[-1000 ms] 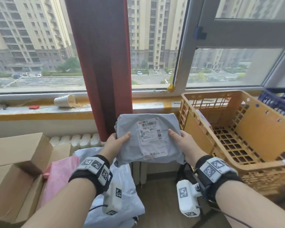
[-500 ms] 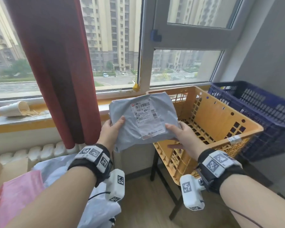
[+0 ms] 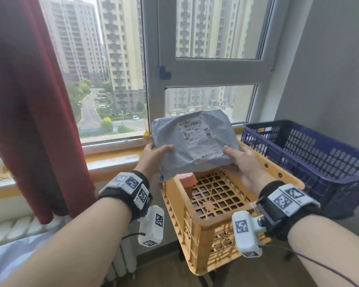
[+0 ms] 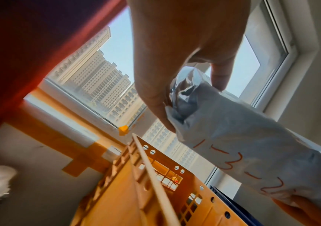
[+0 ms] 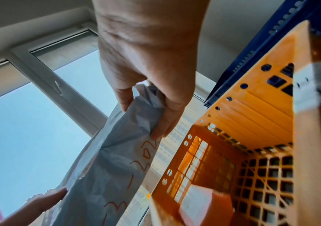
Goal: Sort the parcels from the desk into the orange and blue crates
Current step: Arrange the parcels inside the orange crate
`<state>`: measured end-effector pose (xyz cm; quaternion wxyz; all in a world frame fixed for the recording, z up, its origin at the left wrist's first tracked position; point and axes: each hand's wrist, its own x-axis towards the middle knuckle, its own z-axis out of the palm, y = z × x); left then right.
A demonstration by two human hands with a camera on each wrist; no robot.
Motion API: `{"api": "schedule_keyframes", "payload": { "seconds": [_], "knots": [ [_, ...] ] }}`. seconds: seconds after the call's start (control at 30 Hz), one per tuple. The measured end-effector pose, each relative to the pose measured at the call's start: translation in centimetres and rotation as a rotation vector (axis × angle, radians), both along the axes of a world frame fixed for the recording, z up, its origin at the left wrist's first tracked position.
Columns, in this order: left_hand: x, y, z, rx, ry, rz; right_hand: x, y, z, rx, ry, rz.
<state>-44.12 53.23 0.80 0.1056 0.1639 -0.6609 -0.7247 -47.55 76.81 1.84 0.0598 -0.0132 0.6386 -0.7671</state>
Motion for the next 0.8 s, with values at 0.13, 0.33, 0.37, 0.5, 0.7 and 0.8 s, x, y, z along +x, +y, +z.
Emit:
{"api": "schedule_keyframes", "payload": {
  "seconds": [0.13,0.33,0.37,0.5,0.7,0.8],
  "knots": [
    [-5.3,5.0,0.1,-0.03,0.012,0.0,-5.1,4.9,0.1,0.041,0.004,-0.031],
    [-12.4,11.5,0.0,-0.023,-0.088,-0.009,-12.3,11.0,-0.3,0.088,-0.045,-0.03],
    [-13.4,12.3,-0.2,-0.033,-0.119,-0.011,-13.5,11.6,-0.6,0.099,-0.061,-0.028],
    [-16.1,14.1,-2.2,-0.115,-0.244,0.018,-17.6,12.2,-2.6,0.124,-0.123,-0.021],
    [-20.0,12.5,-6.0,-0.305,-0.378,0.095,-22.0,8.5,-6.7,0.217,-0.216,0.019],
    [-22.1,10.9,-7.8,-0.366,-0.414,0.102,-24.3,6.5,-9.7,0.292,-0.245,-0.012]
  ]
}}
